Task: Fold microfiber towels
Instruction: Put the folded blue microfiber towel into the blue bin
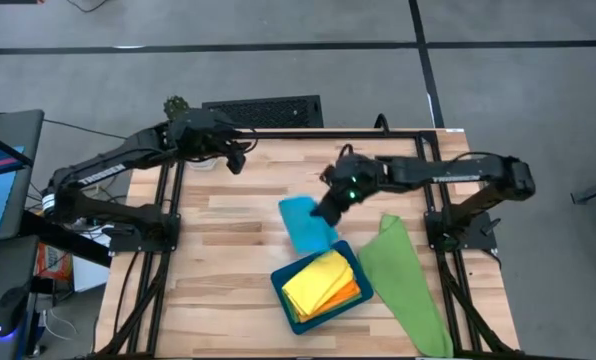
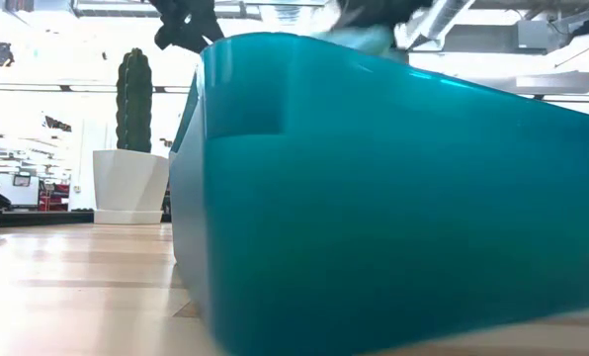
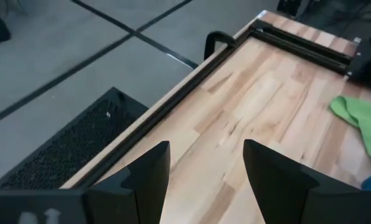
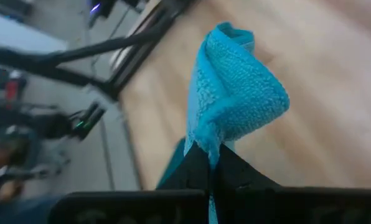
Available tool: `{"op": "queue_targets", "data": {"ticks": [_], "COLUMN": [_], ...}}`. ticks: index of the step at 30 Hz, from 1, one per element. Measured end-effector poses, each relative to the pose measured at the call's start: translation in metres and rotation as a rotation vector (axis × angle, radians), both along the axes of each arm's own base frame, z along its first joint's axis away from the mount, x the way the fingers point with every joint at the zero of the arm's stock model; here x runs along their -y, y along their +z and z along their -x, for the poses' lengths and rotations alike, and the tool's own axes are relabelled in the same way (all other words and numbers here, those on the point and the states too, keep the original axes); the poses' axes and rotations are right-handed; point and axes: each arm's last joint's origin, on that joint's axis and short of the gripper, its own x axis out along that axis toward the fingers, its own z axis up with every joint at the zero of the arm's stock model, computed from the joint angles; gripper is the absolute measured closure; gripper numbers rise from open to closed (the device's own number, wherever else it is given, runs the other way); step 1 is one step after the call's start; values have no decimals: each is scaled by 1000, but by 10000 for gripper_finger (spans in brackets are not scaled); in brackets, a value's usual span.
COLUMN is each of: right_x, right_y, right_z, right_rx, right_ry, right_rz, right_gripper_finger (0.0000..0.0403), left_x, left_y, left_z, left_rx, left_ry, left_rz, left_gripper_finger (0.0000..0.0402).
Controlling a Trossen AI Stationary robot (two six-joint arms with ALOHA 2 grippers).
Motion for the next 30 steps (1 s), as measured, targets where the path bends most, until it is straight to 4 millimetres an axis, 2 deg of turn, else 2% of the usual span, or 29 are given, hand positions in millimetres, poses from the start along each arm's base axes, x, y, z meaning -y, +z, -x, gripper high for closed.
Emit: {"op": "queue_targets", "data": {"ticks": [5,9,13,17,21,27,30], "right_x": [-42,-72,-92,-101,-105,-110,-113], "right_y": [5,2,-3,-5,-13,-31,-32], "right_z": [6,13,23,32,31,11,0], "right_rx": [-8,-14,-39,-49,-65,-110,-133], "right_ry": [115,347,545,718,785,862,913], "right_rz": [-32,-14,-5,-14,-2,43,74], "right_gripper_finger": [384,384,384,384,384,384,384], "left_x": [4,6,9,12,15,20,22], "left_y": [1,-3,-7,-7,-7,-7,-8], "left_z": [9,11,13,12,10,8,8], "left_rx": [3,-13,-25,-12,4,23,26], "left_ry": [17,18,37,45,51,55,52], "left_rz": [47,117,179,211,242,276,287], "left_gripper_finger": [205,205,205,205,205,205,205]}}
